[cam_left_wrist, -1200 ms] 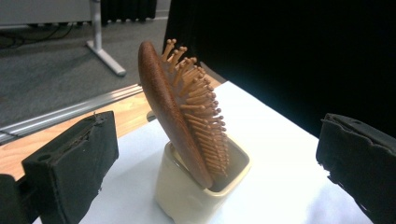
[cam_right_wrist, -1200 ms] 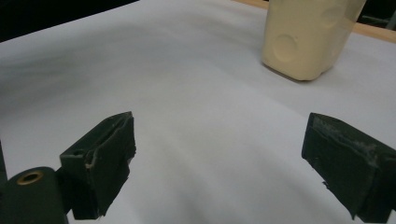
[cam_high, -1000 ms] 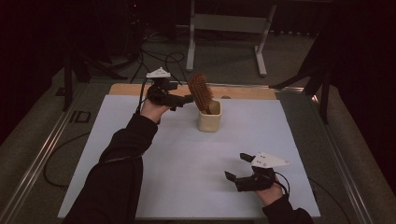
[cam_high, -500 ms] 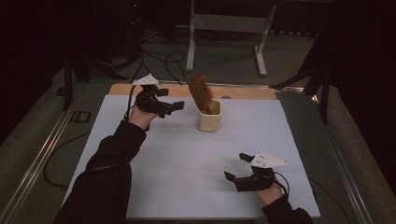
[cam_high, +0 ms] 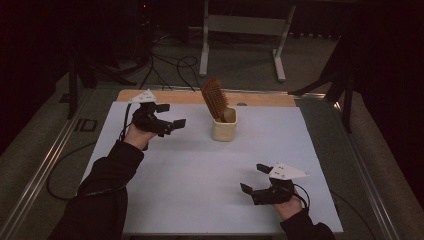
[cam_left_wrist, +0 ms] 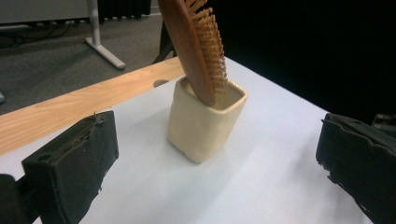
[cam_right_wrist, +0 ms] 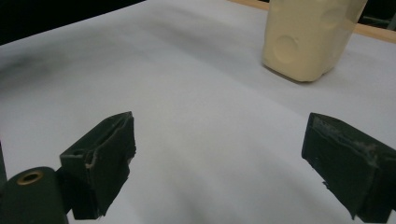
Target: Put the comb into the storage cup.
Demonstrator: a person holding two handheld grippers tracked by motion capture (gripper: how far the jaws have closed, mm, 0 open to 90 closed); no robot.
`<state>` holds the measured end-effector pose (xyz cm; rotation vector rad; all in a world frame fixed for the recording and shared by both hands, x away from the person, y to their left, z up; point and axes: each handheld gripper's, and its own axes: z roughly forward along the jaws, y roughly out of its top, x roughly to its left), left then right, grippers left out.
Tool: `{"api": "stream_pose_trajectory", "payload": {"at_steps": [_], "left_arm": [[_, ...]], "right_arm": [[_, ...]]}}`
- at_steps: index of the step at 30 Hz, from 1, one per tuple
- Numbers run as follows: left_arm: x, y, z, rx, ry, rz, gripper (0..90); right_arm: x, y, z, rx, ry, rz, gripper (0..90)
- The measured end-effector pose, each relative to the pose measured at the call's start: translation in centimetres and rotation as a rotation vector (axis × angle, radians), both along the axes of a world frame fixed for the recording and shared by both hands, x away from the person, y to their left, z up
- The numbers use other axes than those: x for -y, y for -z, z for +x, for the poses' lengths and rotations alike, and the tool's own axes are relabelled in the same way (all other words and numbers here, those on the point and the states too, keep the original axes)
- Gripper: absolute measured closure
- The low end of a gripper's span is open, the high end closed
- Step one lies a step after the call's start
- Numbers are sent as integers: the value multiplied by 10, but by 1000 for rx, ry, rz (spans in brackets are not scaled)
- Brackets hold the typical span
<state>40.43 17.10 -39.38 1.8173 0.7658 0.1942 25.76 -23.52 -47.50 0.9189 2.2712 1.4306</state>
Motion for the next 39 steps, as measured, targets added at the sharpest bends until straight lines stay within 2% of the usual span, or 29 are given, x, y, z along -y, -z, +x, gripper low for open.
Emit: {"api": "stream_pose_trajectory", "payload": {"at_steps": [7,12,13,17,19,20,31,39], "left_arm": [[-17,5,-20,10,9,12,0],[-25,10,-30,2,16,1,0],[-30,14,-36,5,18,7,0],[-40,22,-47,4,14,2,0],[-40,22,-47,4,14,2,0],[-46,27,-55,11,9,0,0],[-66,48,-83,15,6,-4,0],[-78,68,-103,19,-9,34,0]], "right_arm": [[0,0,0,2,0,4,95],[-2,0,-1,1,-2,-3,95],[-2,0,-1,2,-1,-8,95],[-2,-1,-1,5,-1,-9,95],[-3,-1,-1,5,0,-9,95],[-3,0,-1,4,-3,-14,95],[-4,0,-1,6,-5,-16,95],[-5,0,-2,4,-6,-19,95]]}}
